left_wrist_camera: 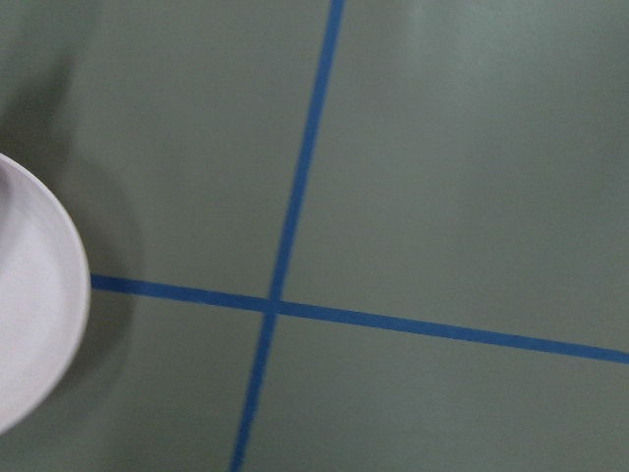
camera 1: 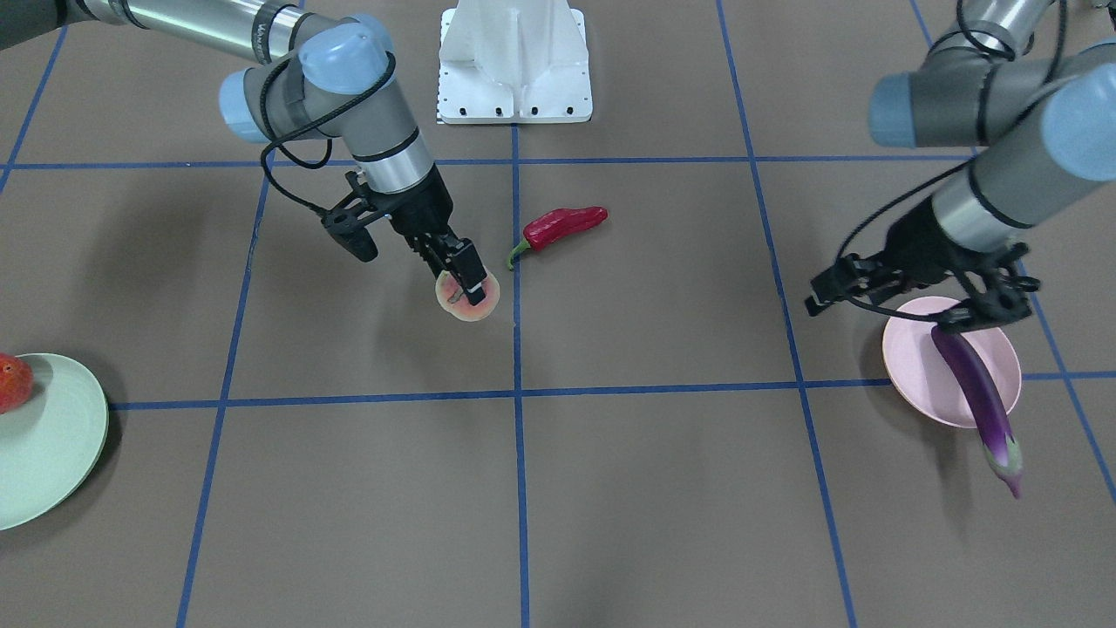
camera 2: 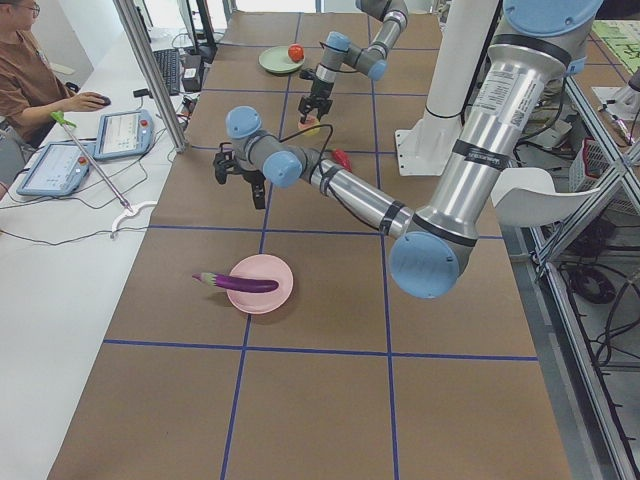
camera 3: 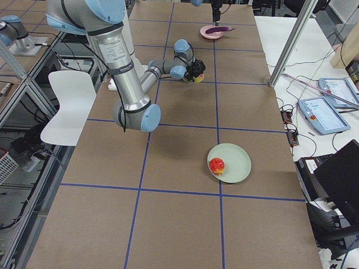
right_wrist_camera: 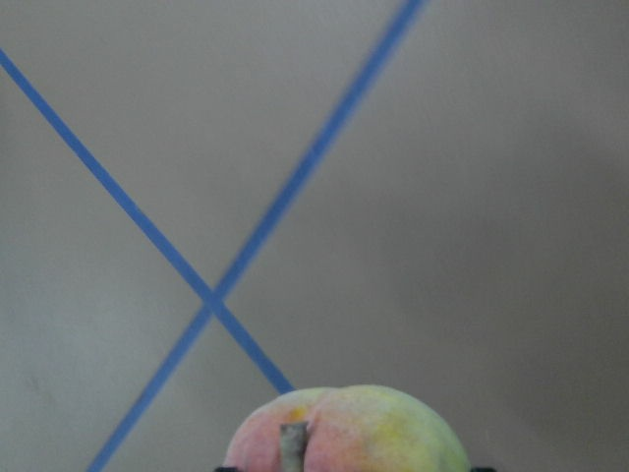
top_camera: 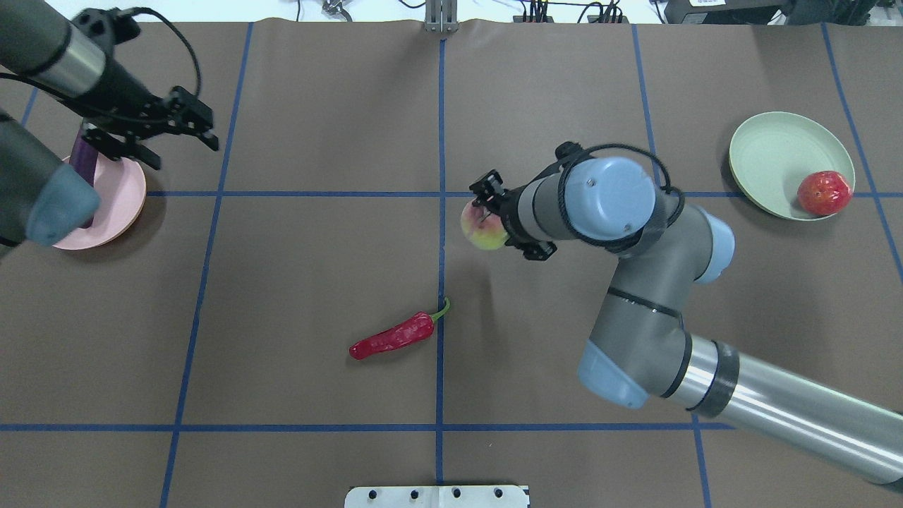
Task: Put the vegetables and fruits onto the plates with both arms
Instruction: 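Carry the peach onto the green plate while the left arm reaches toward the chili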
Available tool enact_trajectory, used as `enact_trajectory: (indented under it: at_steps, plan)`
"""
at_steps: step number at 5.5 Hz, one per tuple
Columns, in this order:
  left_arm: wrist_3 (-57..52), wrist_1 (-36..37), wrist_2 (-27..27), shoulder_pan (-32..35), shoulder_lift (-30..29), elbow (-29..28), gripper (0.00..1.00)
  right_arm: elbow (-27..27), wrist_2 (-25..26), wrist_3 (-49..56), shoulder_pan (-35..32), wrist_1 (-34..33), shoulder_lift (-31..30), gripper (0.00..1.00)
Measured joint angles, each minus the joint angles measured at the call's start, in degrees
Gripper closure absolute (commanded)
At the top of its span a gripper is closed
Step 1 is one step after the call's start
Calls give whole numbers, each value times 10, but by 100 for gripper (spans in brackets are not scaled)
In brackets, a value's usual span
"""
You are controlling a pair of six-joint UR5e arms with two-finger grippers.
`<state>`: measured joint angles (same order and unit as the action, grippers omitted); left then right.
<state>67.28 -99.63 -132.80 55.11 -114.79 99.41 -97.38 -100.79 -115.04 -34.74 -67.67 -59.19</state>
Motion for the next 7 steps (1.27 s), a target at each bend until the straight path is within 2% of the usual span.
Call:
enact_trajectory:
  at_steps: [2,3,4,5,7]
  plan:
    - [166,2,112,-145,-65,15,0,14,-108,228,-134,-17,-53,100]
    - [195,2,136,-181,-82,13,0,55,-141,356,-194,-24,-71,100]
    - [203,8,166,-209,-98,11,0,117,-151,497,-241,-23,-82,100]
    - [206,46,190,-228,-126,11,0,174,-155,615,-283,-21,-86,100]
    - [206,127,218,-256,-171,10,0,234,-169,727,-327,-23,-90,97]
